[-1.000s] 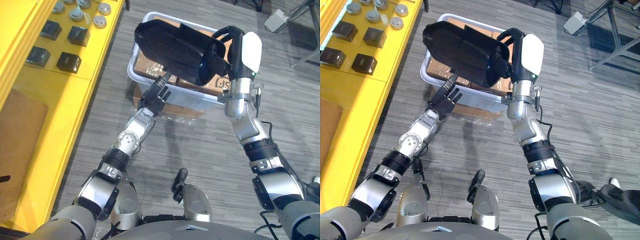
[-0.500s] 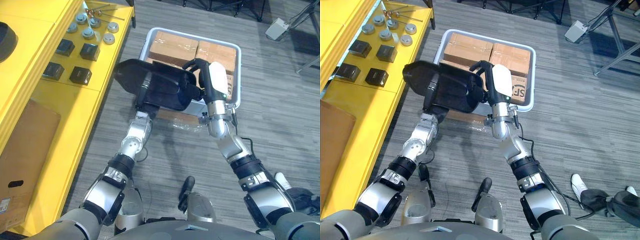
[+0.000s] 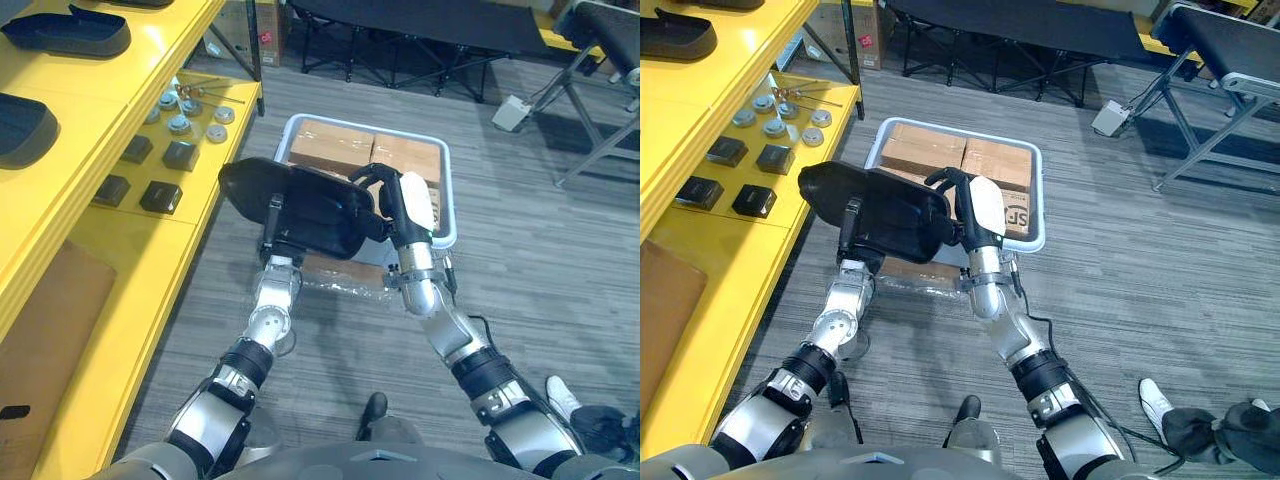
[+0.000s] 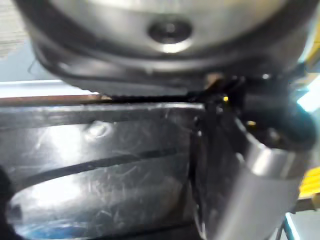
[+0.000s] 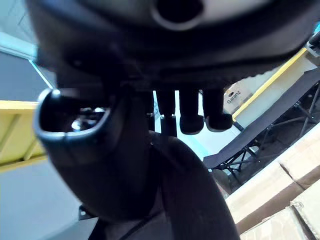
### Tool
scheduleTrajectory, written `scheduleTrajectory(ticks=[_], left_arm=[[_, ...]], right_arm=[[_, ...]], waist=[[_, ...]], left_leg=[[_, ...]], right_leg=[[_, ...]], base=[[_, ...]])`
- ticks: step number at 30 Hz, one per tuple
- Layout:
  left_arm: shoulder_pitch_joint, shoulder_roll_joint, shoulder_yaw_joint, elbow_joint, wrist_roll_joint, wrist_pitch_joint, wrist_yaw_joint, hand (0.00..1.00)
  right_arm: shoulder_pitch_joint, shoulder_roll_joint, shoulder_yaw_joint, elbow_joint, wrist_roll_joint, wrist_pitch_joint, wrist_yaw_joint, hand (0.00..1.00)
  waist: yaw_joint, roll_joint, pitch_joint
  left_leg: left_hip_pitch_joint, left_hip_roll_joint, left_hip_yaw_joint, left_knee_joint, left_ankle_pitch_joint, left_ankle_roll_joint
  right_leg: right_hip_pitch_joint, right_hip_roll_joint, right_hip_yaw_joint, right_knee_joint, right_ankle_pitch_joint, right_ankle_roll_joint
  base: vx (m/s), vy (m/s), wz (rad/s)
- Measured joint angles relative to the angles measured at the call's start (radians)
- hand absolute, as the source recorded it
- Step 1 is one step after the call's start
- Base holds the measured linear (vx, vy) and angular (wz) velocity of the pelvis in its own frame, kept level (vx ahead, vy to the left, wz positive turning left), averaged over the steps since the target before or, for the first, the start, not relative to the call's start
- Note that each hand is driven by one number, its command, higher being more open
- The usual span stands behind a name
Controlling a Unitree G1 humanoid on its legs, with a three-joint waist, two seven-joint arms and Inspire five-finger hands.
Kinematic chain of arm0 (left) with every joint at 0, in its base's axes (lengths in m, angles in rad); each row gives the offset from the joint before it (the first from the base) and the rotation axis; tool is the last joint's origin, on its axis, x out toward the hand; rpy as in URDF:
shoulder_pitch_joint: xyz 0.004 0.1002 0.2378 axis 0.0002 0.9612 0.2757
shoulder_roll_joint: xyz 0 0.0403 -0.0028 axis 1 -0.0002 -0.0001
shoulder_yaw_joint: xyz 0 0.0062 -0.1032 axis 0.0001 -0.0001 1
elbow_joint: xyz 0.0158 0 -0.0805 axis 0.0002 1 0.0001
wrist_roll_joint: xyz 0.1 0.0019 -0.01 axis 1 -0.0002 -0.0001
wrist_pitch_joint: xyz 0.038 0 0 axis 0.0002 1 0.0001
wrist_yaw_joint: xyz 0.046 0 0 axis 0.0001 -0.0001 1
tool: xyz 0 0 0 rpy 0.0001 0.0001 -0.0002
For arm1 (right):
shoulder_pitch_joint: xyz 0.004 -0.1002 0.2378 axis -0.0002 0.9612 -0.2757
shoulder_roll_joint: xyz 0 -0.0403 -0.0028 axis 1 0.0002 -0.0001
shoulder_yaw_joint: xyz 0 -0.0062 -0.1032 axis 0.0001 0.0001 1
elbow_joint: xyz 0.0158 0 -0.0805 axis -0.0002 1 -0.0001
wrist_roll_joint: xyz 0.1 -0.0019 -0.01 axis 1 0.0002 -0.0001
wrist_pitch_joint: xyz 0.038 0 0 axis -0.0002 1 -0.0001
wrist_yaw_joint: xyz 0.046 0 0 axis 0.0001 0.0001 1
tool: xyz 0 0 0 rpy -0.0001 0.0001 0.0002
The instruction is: Walk over and take three plastic housings, then place them on the shelf
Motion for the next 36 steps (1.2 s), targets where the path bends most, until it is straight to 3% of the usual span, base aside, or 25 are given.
scheduleTrajectory(ticks=[4, 7, 9, 11, 14, 16, 18, 22, 26, 32, 36], left_arm=[[0.019, -0.003, -0.006, -0.007, 0.03, -0.014, 0.0, 0.0], [0.033, -0.035, 0.049, -0.05, 0.123, -0.059, 0.04, 0.0], [0.037, -0.033, 0.07, -0.082, 0.249, -0.08, 0.082, 0.0], [0.059, -0.029, 0.1, -0.164, 0.453, -0.08, 0.166, 0.0], [0.113, -0.032, 0.138, -0.292, 0.658, -0.065, 0.217, 0.0], [0.141, -0.031, 0.17, -0.352, 0.817, -0.046, 0.263, 0.0], [0.188, -0.024, 0.222, -0.416, 1.051, -0.005, 0.342, 0.0], [0.275, 0.001, 0.316, -0.487, 1.371, 0.043, 0.445, 0.0], [0.352, 0.044, 0.406, -0.556, 1.584, 0.06, 0.497, 0.0], [0.474, 0.056, 0.416, -0.667, 1.696, 0.062, 0.506, 0.0], [0.533, 0.057, 0.426, -0.677, 1.691, 0.062, 0.492, 0.0]], right_arm=[[0.033, 0.013, 0.003, -0.005, 0.042, -0.015, -0.008, 1.0], [0.095, 0.029, 0.032, -0.011, 0.067, -0.032, -0.011, 1.0], [0.129, 0.039, 0.053, -0.011, 0.075, -0.038, -0.03, 1.0], [0.146, 0.052, 0.068, -0.011, 0.143, -0.041, -0.031, 1.0], [0.147, 0.083, 0.052, -0.028, 0.233, -0.061, -0.036, 1.0], [0.15, 0.082, 0.032, -0.069, 0.278, -0.068, -0.035, 1.0], [0.178, 0.08, -0.035, -0.135, 0.353, -0.126, -0.005, 1.0], [0.273, 0.069, -0.158, -0.227, 0.571, -0.212, 0.115, 1.0], [0.379, 0.068, -0.229, -0.243, 0.728, -0.212, 0.261, 1.0], [0.516, 0.071, -0.243, -0.243, 0.905, -0.172, 0.487, 1.0], [0.557, 0.071, -0.248, -0.243, 0.937, -0.141, 0.561, 1.0]], waist=[[0.0, -0.005, -0.022], [0.0, -0.005, -0.042], [0.0, -0.004, -0.042], [0.0, -0.001, -0.044], [-0.002, 0.006, -0.049], [-0.001, 0.02, -0.06], [-0.002, 0.044, -0.082], [-0.009, 0.066, -0.114], [-0.026, 0.067, -0.116], [-0.029, 0.075, -0.147], [-0.029, 0.09, -0.157]], left_leg=[[0.014, -0.003, 0.001, 0.0, -0.003, -0.001], [0.02, -0.003, 0.002, 0.0, -0.006, -0.004], [0.029, -0.003, 0.003, -0.001, -0.009, -0.005], [0.039, -0.004, 0.003, -0.001, -0.013, -0.006], [0.047, -0.005, 0.007, -0.001, -0.016, -0.007], [0.048, -0.006, 0.008, -0.001, -0.017, -0.007], [0.048, -0.006, 0.008, -0.001, -0.018, -0.008], [0.05, -0.006, 0.008, 0.0, -0.021, -0.01], [0.053, -0.005, 0.014, -0.001, -0.029, -0.018], [0.051, -0.006, 0.021, -0.001, -0.042, -0.024], [0.049, -0.006, 0.021, -0.001, -0.044, -0.023]], right_leg=[[0.02, -0.001, -0.003, -0.009, 0.003, 0.002], [0.029, 0.0, -0.005, -0.017, 0.003, 0.002], [0.038, 0.0, -0.006, -0.022, 0.003, 0.003], [0.049, 0.0, -0.007, -0.024, 0.003, 0.003], [0.048, 0.0, -0.009, -0.022, 0.001, 0.0], [0.048, -0.002, -0.009, -0.022, 0.0, -0.001], [0.048, -0.002, -0.01, -0.022, 0.001, 0.0], [0.049, -0.002, -0.012, -0.024, 0.0, 0.0], [0.048, -0.002, -0.01, -0.029, -0.006, -0.007], [0.048, -0.002, -0.009, -0.042, -0.006, -0.007], [0.047, -0.001, -0.011, -0.044, -0.007, -0.009]], base=[[0.02, -0.002, 0.0], [0.0, 0.0, 0.0], [0.0, 0.0, 0.0], [0.0, 0.0, 0.0], [-0.04, 0.004, -0.01], [-0.01, 0.002, -0.02], [0.0, 0.0, 0.0], [0.0, 0.0, 0.0], [-0.02, 0.004, -0.03], [0.0, 0.005, -0.03], [0.0, 0.0, 0.0]])
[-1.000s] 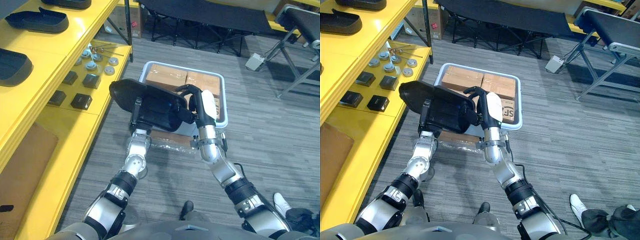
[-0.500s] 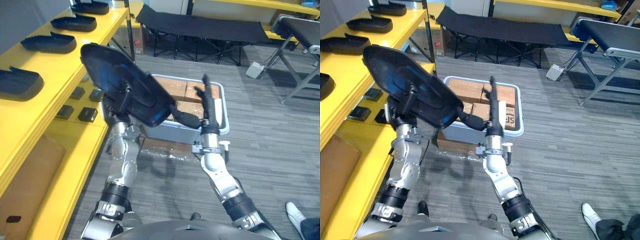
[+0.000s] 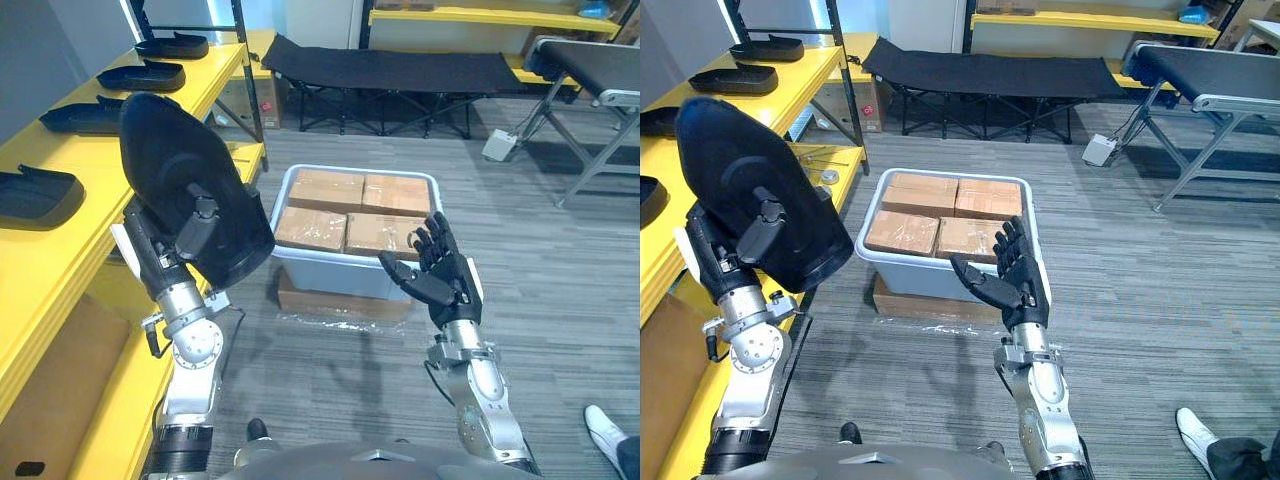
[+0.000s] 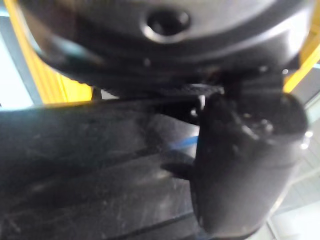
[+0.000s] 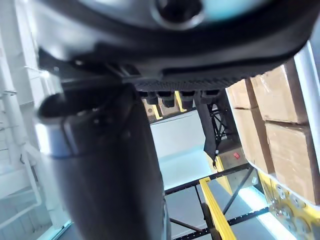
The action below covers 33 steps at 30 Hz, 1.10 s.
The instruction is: Walk over and take three plastic housings, then place them on the shelf
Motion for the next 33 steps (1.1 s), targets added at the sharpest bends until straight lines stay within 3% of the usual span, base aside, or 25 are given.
scheduleTrajectory(ticks=[5, 7, 9, 15, 19, 21, 24, 26, 27, 28, 30, 33], left_arm=[[0.088, -0.001, 0.022, -0.05, -0.147, -0.001, -0.078, 0.0], [0.123, -0.001, 0.038, -0.091, -0.314, -0.002, -0.2, 0.0], [0.156, -0.001, 0.04, -0.157, -0.364, -0.002, -0.297, 0.0], [0.204, -0.002, 0.128, -0.281, -0.438, -0.006, -0.435, 0.0], [0.297, -0.03, 0.217, -0.281, -0.48, -0.006, -0.455, 0.0], [0.353, -0.052, 0.245, -0.281, -0.527, -0.006, -0.474, 0.0], [0.397, -0.062, 0.24, -0.28, -0.547, -0.006, -0.502, 0.0], [0.389, -0.06, 0.214, -0.28, -0.547, -0.006, -0.553, 0.0], [0.377, -0.056, 0.199, -0.28, -0.547, -0.006, -0.576, 0.0], [0.362, -0.055, 0.173, -0.277, -0.545, -0.005, -0.605, 0.0], [0.353, -0.054, 0.145, -0.274, -0.545, -0.005, -0.635, 0.0], [0.349, -0.043, 0.149, -0.274, -0.547, -0.005, -0.647, 0.0]], right_arm=[[0.026, 0.0, -0.016, 0.0, -0.018, 0.018, 0.011, 1.0], [0.019, -0.002, -0.012, 0.0, -0.024, 0.03, 0.023, 1.0], [-0.009, -0.017, 0.03, 0.006, -0.027, 0.036, 0.029, 1.0], [-0.156, -0.048, 0.191, 0.082, -0.122, 0.041, 0.045, 1.0], [-0.227, -0.079, 0.259, 0.097, -0.177, 0.044, 0.013, 1.0], [-0.253, -0.076, 0.265, 0.097, -0.19, 0.061, -0.01, 1.0], [-0.255, -0.079, 0.257, 0.097, -0.197, 0.097, -0.023, 1.0], [-0.248, -0.081, 0.243, 0.094, -0.2, 0.11, -0.024, 1.0], [-0.246, -0.081, 0.234, 0.093, -0.203, 0.112, -0.026, 1.0], [-0.235, -0.089, 0.219, 0.089, -0.215, 0.112, -0.027, 1.0], [-0.227, -0.106, 0.216, 0.089, -0.254, 0.116, -0.021, 1.0], [-0.226, -0.107, 0.219, 0.089, -0.25, 0.115, 0.025, 1.0]], waist=[[0.005, 0.0, 0.0], [0.02, 0.0, 0.0], [0.047, 0.0, 0.0], [0.142, 0.005, 0.0], [0.214, 0.005, 0.001], [0.232, 0.005, 0.004], [0.232, 0.013, 0.011], [0.205, 0.022, 0.029], [0.189, 0.032, 0.046], [0.169, 0.042, 0.056], [0.173, 0.075, 0.083], [0.17, 0.087, 0.091]], left_leg=[[-0.012, -0.002, -0.017, 0.0, 0.0, 0.002], [-0.031, -0.007, -0.047, 0.001, 0.003, 0.005], [-0.055, -0.022, -0.114, 0.001, 0.011, 0.012], [-0.089, -0.059, -0.291, 0.001, 0.023, 0.008], [-0.092, -0.073, -0.355, 0.002, 0.036, 0.013], [-0.092, -0.075, -0.372, 0.002, 0.043, 0.014], [-0.097, -0.084, -0.396, 0.005, 0.055, 0.022], [-0.154, -0.09, -0.36, 0.06, 0.047, 0.079], [-0.179, -0.076, -0.294, 0.09, 0.044, 0.11], [-0.2, -0.049, -0.21, 0.119, 0.05, 0.119], [-0.197, -0.051, -0.202, 0.119, 0.062, 0.114], [-0.192, -0.053, -0.172, 0.119, 0.054, 0.113]], right_leg=[[0.002, 0.0, -0.019, 0.0, -0.003, 0.002], [0.006, 0.0, -0.049, 0.0, -0.005, 0.006], [0.031, -0.002, -0.117, 0.0, -0.011, 0.01], [0.115, -0.008, -0.293, 0.046, -0.071, 0.036], [0.151, -0.011, -0.358, 0.081, -0.107, 0.041], [0.161, -0.01, -0.372, 0.092, -0.118, 0.041], [0.194, -0.003, -0.414, 0.093, -0.131, 0.042], [0.21, 0.003, -0.475, 0.109, -0.147, 0.046], [0.217, 0.006, -0.507, 0.117, -0.151, 0.049], [0.225, 0.011, -0.539, 0.133, -0.156, 0.05], [0.224, 0.001, -0.527, 0.148, -0.161, 0.056], [0.199, -0.017, -0.474, 0.169, -0.169, 0.057]], base=[[0.02, 0.001, 0.11], [0.01, -0.006, 0.45], [0.02, -0.014, 0.76], [0.0, -0.022, 0.85], [0.01, -0.019, 0.56], [-0.01, -0.007, 0.33], [-0.06, 0.013, 0.56], [-0.12, 0.058, 0.83], [-0.13, 0.062, 1.01], [-0.15, 0.08, 0.9], [-0.14, 0.109, 0.29], [-0.13, 0.13, -0.21]])
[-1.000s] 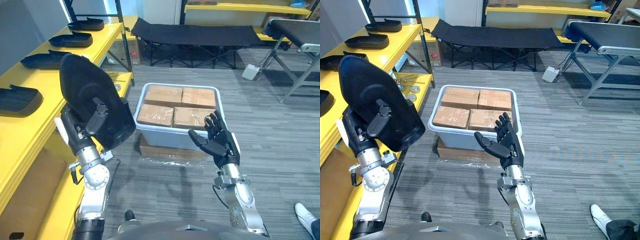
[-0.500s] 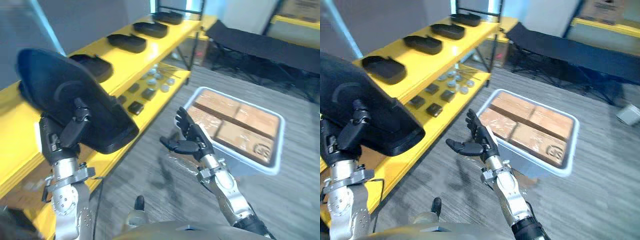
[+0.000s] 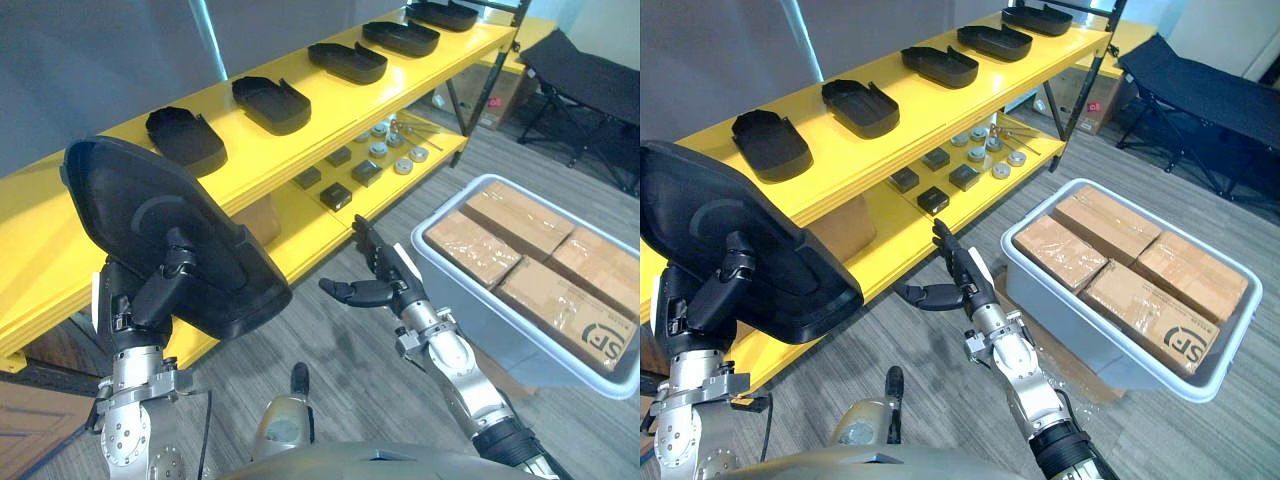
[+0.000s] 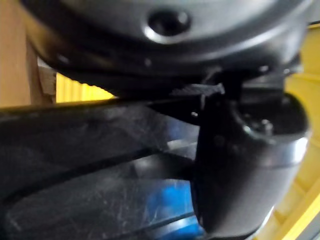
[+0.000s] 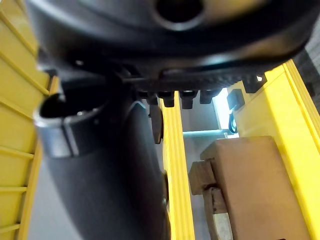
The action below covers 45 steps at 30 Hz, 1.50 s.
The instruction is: Walk over and take three plastic housings, then place them on the shelf
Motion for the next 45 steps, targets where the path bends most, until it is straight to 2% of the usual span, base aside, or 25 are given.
scheduleTrajectory(ticks=[2, 6, 11, 15, 21, 23, 24, 25, 27, 28, 29, 30, 32, 33, 34, 35, 36, 37, 38, 39, 40, 41, 42, 44, 45], left_arm=[[-0.01, 0.015, -0.001, 0.0, -0.005, 0.003, -0.044, 0.0], [-0.047, 0.065, -0.051, 0.026, -0.004, 0.009, -0.135, 0.0], [-0.02, 0.074, -0.12, 0.05, -0.011, 0.009, -0.177, 0.0], [-0.022, 0.076, -0.136, 0.05, -0.017, 0.009, -0.178, 0.0], [-0.025, 0.076, -0.12, 0.048, -0.093, 0.009, -0.2, 0.0], [-0.033, 0.075, -0.074, 0.046, -0.128, 0.008, -0.234, 0.0], [-0.032, 0.072, -0.036, 0.047, -0.132, 0.008, -0.237, 0.0], [-0.036, 0.06, -0.013, 0.052, -0.131, 0.008, -0.231, 0.0], [-0.034, 0.052, 0.008, 0.042, -0.131, 0.005, -0.217, 0.0], [-0.035, 0.056, 0.028, 0.033, -0.131, 0.003, -0.206, 0.0], [-0.037, 0.056, 0.038, 0.032, -0.131, 0.003, -0.194, 0.0], [-0.042, 0.055, 0.045, 0.032, -0.132, 0.003, -0.172, 0.0], [-0.074, 0.056, 0.044, 0.032, -0.132, 0.003, -0.132, 0.0], [-0.085, 0.056, 0.045, 0.033, -0.132, 0.003, -0.127, 0.0], [-0.126, 0.06, 0.043, 0.039, -0.132, 0.003, -0.115, 0.0], [-0.149, 0.066, 0.043, 0.05, -0.133, 0.002, -0.109, 0.0], [-0.175, 0.071, 0.043, 0.072, -0.135, 0.002, -0.103, 0.0], [-0.186, 0.072, 0.042, 0.086, -0.136, 0.002, -0.101, 0.0], [-0.194, 0.073, 0.04, 0.104, -0.147, 0.002, -0.096, 0.0], [-0.19, 0.076, 0.039, 0.112, -0.166, 0.002, -0.095, 0.0], [-0.189, 0.071, 0.028, 0.125, -0.17, -0.003, -0.095, 0.0], [-0.186, 0.069, 0.019, 0.128, -0.169, -0.001, -0.097, 0.0], [-0.171, 0.06, 0.009, 0.127, -0.166, 0.0, -0.105, 0.0], [-0.144, 0.061, 0.013, 0.126, -0.166, 0.001, -0.107, 0.0], [-0.129, 0.054, 0.023, 0.127, -0.167, 0.003, -0.101, 0.0]], right_arm=[[0.001, 0.0, -0.006, 0.0, -0.001, -0.006, 0.006, 1.0], [0.027, -0.004, -0.024, -0.002, -0.028, -0.007, -0.024, 1.0], [0.054, -0.023, -0.016, -0.002, -0.132, -0.028, -0.001, 1.0], [0.057, -0.044, -0.014, -0.005, -0.156, -0.054, 0.019, 1.0], [0.059, -0.021, -0.017, -0.068, -0.162, -0.098, -0.039, 1.0], [0.058, 0.01, -0.019, -0.086, -0.18, -0.111, -0.07, 1.0], [0.059, 0.026, -0.017, -0.086, -0.201, -0.121, -0.088, 1.0], [0.056, 0.03, -0.018, -0.086, -0.211, -0.124, -0.102, 1.0], [0.044, 0.029, -0.026, -0.084, -0.229, -0.126, -0.126, 1.0], [0.019, 0.03, -0.036, -0.067, -0.229, -0.134, -0.126, 1.0], [-0.001, 0.034, -0.041, -0.056, -0.229, -0.138, -0.125, 1.0], [-0.03, 0.034, -0.049, -0.04, -0.228, -0.144, -0.123, 1.0], [-0.074, 0.02, -0.095, -0.037, -0.22, -0.168, -0.121, 1.0], [-0.08, 0.017, -0.104, -0.038, -0.216, -0.176, -0.121, 1.0], [-0.09, 0.003, -0.139, -0.046, -0.195, -0.197, -0.125, 1.0], [-0.089, -0.004, -0.158, -0.051, -0.189, -0.208, -0.132, 1.0], [-0.085, -0.01, -0.187, -0.054, -0.189, -0.22, -0.148, 1.0], [-0.081, -0.011, -0.202, -0.056, -0.188, -0.226, -0.157, 1.0], [-0.079, -0.011, -0.231, -0.074, -0.185, -0.23, -0.173, 1.0], [-0.073, -0.011, -0.262, -0.119, -0.18, -0.236, -0.185, 1.0], [-0.064, -0.015, -0.305, -0.169, -0.179, -0.269, -0.197, 1.0], [-0.059, -0.017, -0.334, -0.198, -0.176, -0.28, -0.198, 1.0], [-0.051, -0.032, -0.374, -0.252, -0.134, -0.291, -0.193, 1.0], [-0.052, -0.046, -0.405, -0.286, -0.029, -0.315, -0.168, 1.0], [-0.056, -0.044, -0.414, -0.286, 0.017, -0.321, -0.145, 1.0]], waist=[[-0.003, -0.005, 0.004], [-0.029, -0.016, 0.011], [-0.027, 0.006, 0.025], [-0.028, 0.006, 0.033], [0.001, -0.042, 0.041], [0.006, -0.077, 0.052], [0.02, -0.096, 0.057], [0.02, -0.099, 0.052], [0.027, -0.085, 0.042], [0.03, -0.084, 0.041], [0.029, -0.082, 0.042], [0.024, -0.07, 0.043], [0.005, -0.02, 0.041], [-0.003, -0.012, 0.042], [-0.022, 0.006, 0.045], [-0.034, 0.011, 0.047], [-0.06, 0.013, 0.048], [-0.066, 0.01, 0.048], [-0.071, -0.003, 0.05], [-0.073, -0.032, 0.046], [-0.082, -0.053, 0.048], [-0.094, -0.057, 0.048], [-0.101, -0.038, 0.046], [-0.109, 0.01, 0.03], [-0.082, -0.004, 0.026]], left_leg=[[-0.001, -0.006, 0.005, 0.0, -0.001, 0.003], [-0.007, -0.047, -0.04, -0.012, 0.012, 0.023], [-0.011, -0.058, -0.047, -0.019, 0.03, 0.032], [-0.034, -0.051, -0.044, -0.002, 0.027, 0.03], [-0.061, -0.098, -0.05, 0.019, 0.004, 0.04], [-0.105, -0.125, -0.037, 0.12, -0.061, 0.06], [-0.113, -0.146, -0.034, 0.177, -0.119, 0.058], [-0.115, -0.158, -0.051, 0.198, -0.138, 0.065], [-0.097, -0.163, -0.078, 0.188, -0.139, 0.079], [-0.065, -0.165, -0.095, 0.161, -0.147, 0.095], [-0.046, -0.166, -0.108, 0.15, -0.153, 0.1], [-0.021, -0.163, -0.12, 0.138, -0.161, 0.1], [0.018, -0.142, -0.179, 0.121, -0.178, 0.09], [0.019, -0.141, -0.197, 0.117, -0.178, 0.09], [0.019, -0.139, -0.265, 0.104, -0.177, 0.091], [0.019, -0.139, -0.298, 0.099, -0.177, 0.091], [0.02, -0.141, -0.335, 0.104, -0.177, 0.09], [0.022, -0.146, -0.351, 0.109, -0.177, 0.09], [0.028, -0.166, -0.384, 0.123, -0.184, 0.078], [0.029, -0.204, -0.414, 0.133, -0.195, 0.062], [0.037, -0.233, -0.415, 0.14, -0.203, 0.058], [0.008, -0.234, -0.379, 0.208, -0.226, 0.065], [-0.039, -0.192, -0.28, 0.4, -0.302, 0.066], [-0.012, -0.1, -0.162, 0.448, -0.418, 0.048], [0.002, -0.092, -0.134, 0.45, -0.405, 0.047]], right_leg=[[-0.017, -0.01, 0.034, 0.022, -0.013, -0.001], [-0.073, -0.017, 0.208, 0.135, -0.115, -0.015], [-0.103, -0.038, 0.233, 0.203, -0.151, -0.021], [-0.112, -0.032, 0.226, 0.205, -0.157, -0.017], [-0.083, -0.042, 0.202, 0.162, -0.169, -0.007], [-0.064, -0.059, 0.208, 0.148, -0.184, 0.007], [-0.045, -0.067, 0.222, 0.167, -0.179, 0.003], [-0.064, -0.096, 0.251, 0.246, -0.16, -0.01], [-0.134, -0.137, 0.315, 0.421, -0.08, -0.032], [-0.16, -0.16, 0.317, 0.494, -0.089, -0.077], [-0.173, -0.162, 0.32, 0.516, -0.119, -0.093], [-0.195, -0.155, 0.324, 0.528, -0.161, -0.12], [-0.31, -0.072, 0.392, 0.512, -0.216, -0.199], [-0.338, -0.056, 0.415, 0.509, -0.219, -0.206], [-0.437, 0.004, 0.523, 0.479, -0.211, -0.202], [-0.476, 0.035, 0.589, 0.436, -0.196, -0.177], [-0.493, 0.07, 0.66, 0.348, -0.17, -0.132], [-0.489, 0.078, 0.689, 0.306, -0.161, -0.117], [-0.467, 0.087, 0.742, 0.257, -0.156, -0.108], [-0.436, 0.088, 0.785, 0.231, -0.174, -0.116], [-0.422, 0.077, 0.804, 0.233, -0.166, -0.104], [-0.419, 0.063, 0.779, 0.243, -0.16, -0.117], [-0.381, 0.069, 0.71, 0.247, -0.14, -0.147], [-0.31, 0.106, 0.618, 0.248, -0.137, -0.146], [-0.279, 0.106, 0.6, 0.234, -0.146, -0.143]], base=[[-0.1, 0.1, -0.01], [-0.1, 0.066, 0.37], [-0.07, 0.03, 0.13], [-0.05, 0.015, 0.08], [0.04, 0.027, 0.28], [0.11, 0.047, 0.53], [0.19, 0.055, 0.53], [0.19, 0.055, 0.44], [0.19, 0.149, 0.44], [0.21, 0.139, 0.26], [0.2, 0.062, 0.17], [0.15, 0.025, 0.14], [0.1, 0.034, 0.36], [0.05, 0.009, 0.77], [0.05, -0.035, 0.94], [0.08, -0.095, 1.44], [0.08, -0.128, 1.3], [0.09, -0.208, 1.47], [0.1, -0.276, 1.43], [0.13, -0.363, 1.91], [0.14, -0.312, 1.83], [0.14, -0.29, 2.06], [0.14, -0.237, 1.6], [0.12, -0.196, 1.43], [0.14, -0.136, 0.88]])
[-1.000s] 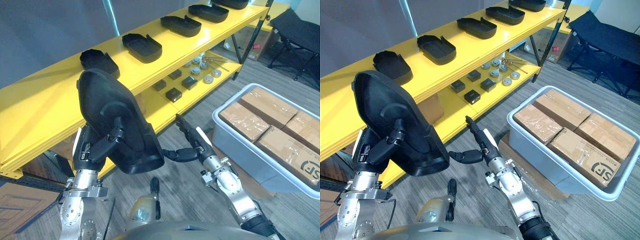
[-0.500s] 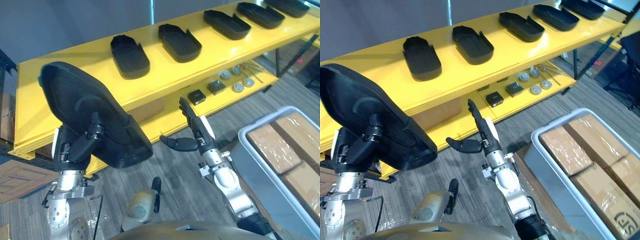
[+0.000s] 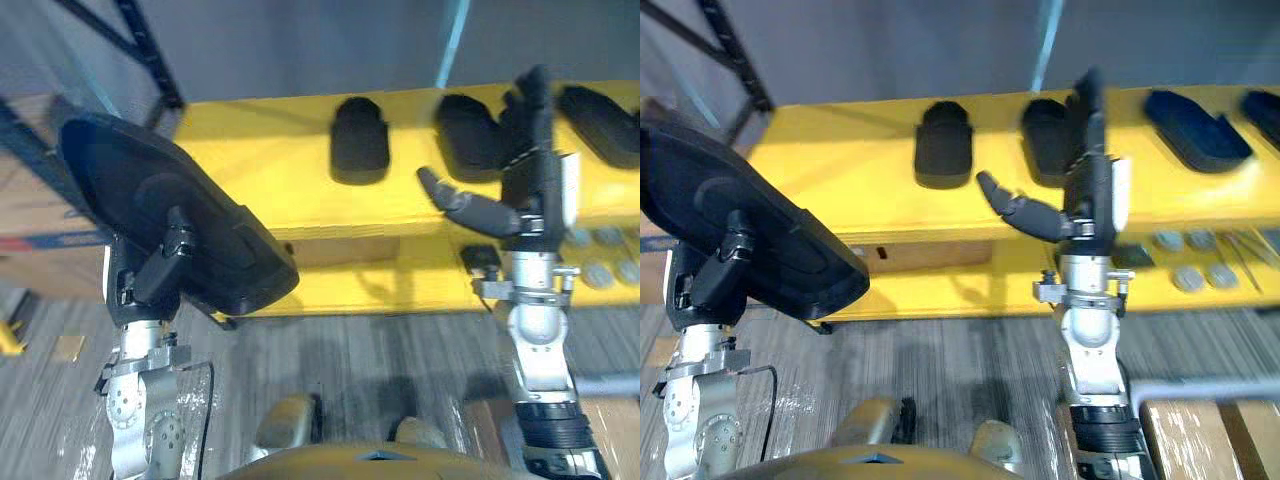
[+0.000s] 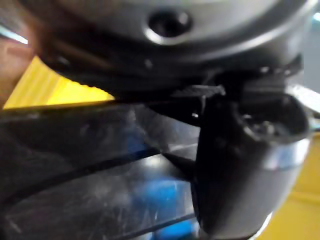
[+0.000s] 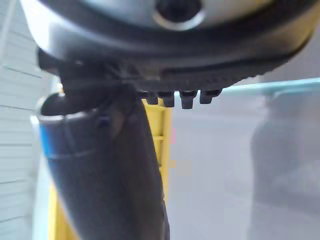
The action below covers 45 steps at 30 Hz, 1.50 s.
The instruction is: Walk over and take three plastic housings, then place them on the shelf
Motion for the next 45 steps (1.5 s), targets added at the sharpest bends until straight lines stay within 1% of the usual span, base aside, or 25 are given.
scheduleTrajectory(ticks=[2, 4, 5, 6, 7, 8, 10, 13, 19, 21, 23, 25, 27, 29, 32, 33, 34, 36, 37, 38, 39, 41, 43, 44, 45], left_arm=[[0.012, -0.001, 0.003, 0.0, -0.007, 0.005, 0.002, 0.0], [0.003, 0.001, -0.043, 0.0, -0.019, 0.013, -0.013, 0.0], [-0.002, 0.0, -0.066, 0.0, -0.021, 0.015, -0.018, 0.0], [-0.017, 0.0, -0.123, 0.0, -0.019, 0.021, -0.032, 0.0], [-0.03, 0.001, -0.177, -0.001, -0.018, 0.022, -0.049, 0.0], [-0.032, 0.002, -0.194, -0.007, -0.017, 0.022, -0.054, 0.0], [-0.051, 0.009, -0.205, -0.033, -0.018, 0.022, -0.07, 0.0], [-0.054, 0.017, -0.203, -0.036, -0.019, 0.026, -0.073, 0.0], [-0.05, 0.034, -0.203, -0.054, -0.019, 0.057, -0.092, 0.0], [-0.052, 0.042, -0.222, -0.054, 0.013, 0.065, -0.08, 0.0], [-0.052, 0.042, -0.248, -0.054, 0.024, 0.066, -0.061, 0.0], [-0.054, 0.04, -0.256, -0.05, 0.049, 0.066, -0.025, 0.0], [-0.055, 0.041, -0.252, -0.024, 0.068, 0.065, 0.018, 0.0], [-0.074, 0.039, -0.257, -0.014, 0.107, 0.062, 0.044, 0.0], [-0.081, 0.038, -0.264, 0.026, 0.172, 0.061, 0.045, 0.0], [-0.081, 0.042, -0.263, 0.043, 0.178, 0.061, 0.045, 0.0], [-0.081, 0.042, -0.263, 0.054, 0.178, 0.062, 0.044, 0.0], [-0.076, 0.043, -0.263, 0.054, 0.177, 0.068, 0.028, 0.0], [-0.094, 0.068, -0.255, 0.055, 0.176, 0.079, 0.013, 0.0], [-0.096, 0.084, -0.246, 0.053, 0.174, 0.098, 0.009, 0.0], [-0.095, 0.102, -0.224, 0.054, 0.175, 0.137, 0.006, 0.0], [-0.095, 0.138, -0.191, 0.053, 0.175, 0.17, 0.006, 0.0], [-0.097, 0.161, -0.163, 0.053, 0.175, 0.191, 0.012, 0.0], [-0.099, 0.164, -0.159, 0.053, 0.175, 0.195, 0.021, 0.0], [-0.105, 0.162, -0.16, 0.053, 0.176, 0.196, 0.027, 0.0]], right_arm=[[-0.008, 0.0, -0.001, 0.0, 0.032, 0.0, 0.042, 1.0], [0.003, 0.024, -0.002, 0.0, 0.027, 0.01, 0.051, 1.0], [0.009, 0.032, -0.007, 0.0, 0.021, 0.01, 0.05, 1.0], [0.029, 0.045, -0.024, -0.003, 0.018, 0.01, 0.047, 1.0], [0.053, 0.057, -0.035, -0.001, 0.018, 0.015, 0.04, 1.0], [0.063, 0.068, -0.038, -0.001, 0.018, 0.022, 0.038, 1.0], [0.104, 0.121, -0.038, 0.001, -0.01, 0.037, 0.031, 1.0], [0.161, 0.147, -0.036, 0.001, -0.007, 0.037, 0.038, 1.0], [0.194, 0.161, 0.038, 0.0, -0.008, 0.037, 0.037, 1.0], [0.197, 0.158, 0.068, 0.0, -0.007, 0.038, 0.041, 1.0], [0.195, 0.153, 0.081, 0.004, -0.01, 0.039, 0.041, 1.0], [0.181, 0.118, 0.097, 0.016, -0.013, 0.039, 0.042, 1.0], [0.177, 0.046, 0.103, 0.021, -0.01, 0.038, 0.069, 1.0], [0.172, 0.035, 0.078, 0.023, 0.0, 0.032, 0.089, 1.0], [0.133, 0.034, 0.049, 0.054, 0.033, 0.029, 0.083, 1.0], [0.103, 0.033, 0.053, 0.071, 0.037, 0.028, 0.081, 1.0], [0.091, 0.032, 0.058, 0.076, 0.039, 0.027, 0.081, 1.0], [0.094, 0.033, 0.058, 0.077, 0.04, 0.02, 0.077, 1.0], [0.106, 0.067, 0.062, 0.085, 0.035, 0.021, 0.054, 1.0], [0.117, 0.091, 0.074, 0.088, 0.027, 0.03, 0.035, 1.0], [0.129, 0.104, 0.101, 0.088, 0.013, 0.034, 0.03, 1.0], [0.13, 0.12, 0.131, 0.083, -0.015, 0.035, 0.049, 1.0], [0.134, 0.123, 0.146, 0.056, -0.021, 0.035, 0.074, 1.0], [0.142, 0.122, 0.144, 0.016, -0.02, 0.035, 0.078, 1.0], [0.148, 0.122, 0.142, -0.024, -0.02, 0.034, 0.078, 1.0]], waist=[[0.006, -0.003, -0.004], [-0.022, -0.005, -0.006], [-0.033, -0.007, -0.006], [-0.045, -0.002, -0.012], [-0.054, 0.002, -0.014], [-0.056, 0.006, -0.017], [-0.061, -0.021, -0.005], [-0.072, -0.038, -0.002], [-0.085, -0.048, -0.006], [-0.089, -0.055, -0.004], [-0.083, -0.053, -0.002], [-0.083, -0.038, 0.009], [-0.087, -0.008, 0.012], [-0.106, -0.036, 0.029], [-0.115, -0.036, 0.028], [-0.11, -0.034, 0.027], [-0.11, -0.027, 0.023], [-0.113, 0.01, 0.0], [-0.11, -0.021, -0.003], [-0.105, -0.047, -0.004], [-0.086, -0.057, -0.007], [-0.068, -0.061, -0.01], [-0.075, -0.067, -0.015], [-0.083, -0.063, -0.018], [-0.086, -0.065, -0.027]], left_leg=[[-0.007, 0.032, 0.097, 0.001, 0.004, 0.001], [-0.002, 0.158, 0.335, 0.022, -0.024, 0.022], [-0.002, 0.182, 0.37, -0.003, -0.016, 0.011], [0.009, 0.19, 0.399, -0.11, 0.064, -0.04], [0.04, 0.151, 0.419, -0.192, 0.151, -0.035], [0.053, 0.129, 0.424, -0.221, 0.161, -0.025], [0.082, 0.08, 0.443, -0.266, 0.164, -0.004], [0.145, 0.047, 0.453, -0.337, 0.168, -0.001], [0.188, 0.044, 0.538, -0.387, 0.165, -0.001], [0.168, 0.077, 0.557, -0.29, 0.113, -0.001], [0.114, 0.133, 0.547, -0.118, 0.071, 0.028], [0.045, 0.185, 0.472, 0.071, 0.062, 0.043], [0.03, 0.178, 0.389, 0.087, 0.067, 0.036], [0.01, 0.152, 0.35, 0.078, 0.053, 0.024], [0.005, 0.217, 0.235, 0.003, 0.106, -0.075], [0.024, 0.23, 0.188, -0.03, 0.128, -0.103], [0.041, 0.236, 0.18, -0.05, 0.132, -0.107], [0.075, 0.232, 0.2, -0.092, 0.1, -0.138], [0.086, 0.198, 0.218, -0.09, 0.045, -0.208], [0.084, 0.163, 0.228, -0.082, 0.023, -0.186], [0.082, 0.153, 0.24, -0.072, 0.009, -0.162], [0.095, 0.147, 0.267, -0.096, 0.008, -0.128], [0.126, 0.134, 0.269, -0.161, 0.034, -0.098], [0.142, 0.122, 0.267, -0.203, 0.051, -0.087], [0.144, 0.105, 0.268, -0.227, 0.065, -0.082]], right_leg=[[0.051, -0.003, -0.056, -0.043, 0.028, 0.009], [0.13, -0.004, -0.153, -0.104, 0.04, 0.019], [0.142, -0.009, -0.172, -0.111, 0.044, 0.026], [0.154, -0.027, -0.203, -0.116, 0.05, 0.036], [0.162, -0.063, -0.219, -0.119, 0.062, 0.054], [0.161, -0.077, -0.222, -0.123, 0.073, 0.06], [0.176, -0.109, -0.219, -0.153, 0.1, 0.084], [0.194, -0.117, -0.21, -0.166, 0.133, 0.09], [0.149, -0.128, -0.19, -0.159, 0.161, 0.073], [0.153, -0.127, -0.188, -0.172, 0.16, 0.073], [0.154, -0.126, -0.178, -0.172, 0.148, 0.076], [0.16, -0.124, -0.156, -0.171, 0.134, 0.093], [0.161, -0.135, -0.11, -0.18, 0.131, 0.104], [0.142, -0.18, -0.115, -0.186, 0.133, 0.127], [0.086, -0.24, -0.061, -0.128, 0.135, 0.136], [0.056, -0.268, -0.03, -0.103, 0.129, 0.158], [0.038, -0.289, -0.008, -0.088, 0.124, 0.17], [0.03, -0.306, 0.0, -0.083, 0.135, 0.195], [0.045, -0.354, -0.002, -0.081, 0.161, 0.201], [0.047, -0.381, -0.014, -0.095, 0.236, 0.196], [0.043, -0.389, -0.048, -0.114, 0.335, 0.155], [0.015, -0.384, -0.11, -0.097, 0.403, 0.112], [-0.01, -0.315, -0.112, -0.02, 0.281, 0.122], [-0.007, -0.25, -0.113, -0.019, 0.203, 0.116], [-0.006, -0.202, -0.118, -0.057, 0.169, 0.089]], base=[[0.19, -0.102, 0.69], [0.26, -0.09, 1.21], [0.21, -0.046, 1.16], [0.21, 0.117, 1.0], [0.2, 0.159, 0.8], [0.21, 0.228, 0.37], [0.16, 0.184, -0.05], [0.11, 0.113, -0.13], [0.01, 0.041, -0.46], [-0.02, -0.037, -0.4], [-0.04, -0.037, -0.47], [-0.07, 0.005, -0.55], [-0.06, 0.132, -0.52], [-0.07, 0.146, -0.1], [-0.08, 0.155, -0.2], [-0.06, 0.288, -0.51], [-0.06, 0.489, -0.4], [-0.03, 0.49, 0.02], [0.0, 0.401, 0.22], [-0.04, 0.704, 0.17], [-0.04, 0.374, -0.07], [-0.01, 0.405, -0.17], [0.05, 0.177, 0.03], [0.05, 0.076, 0.14], [0.05, 0.088, 0.1]])
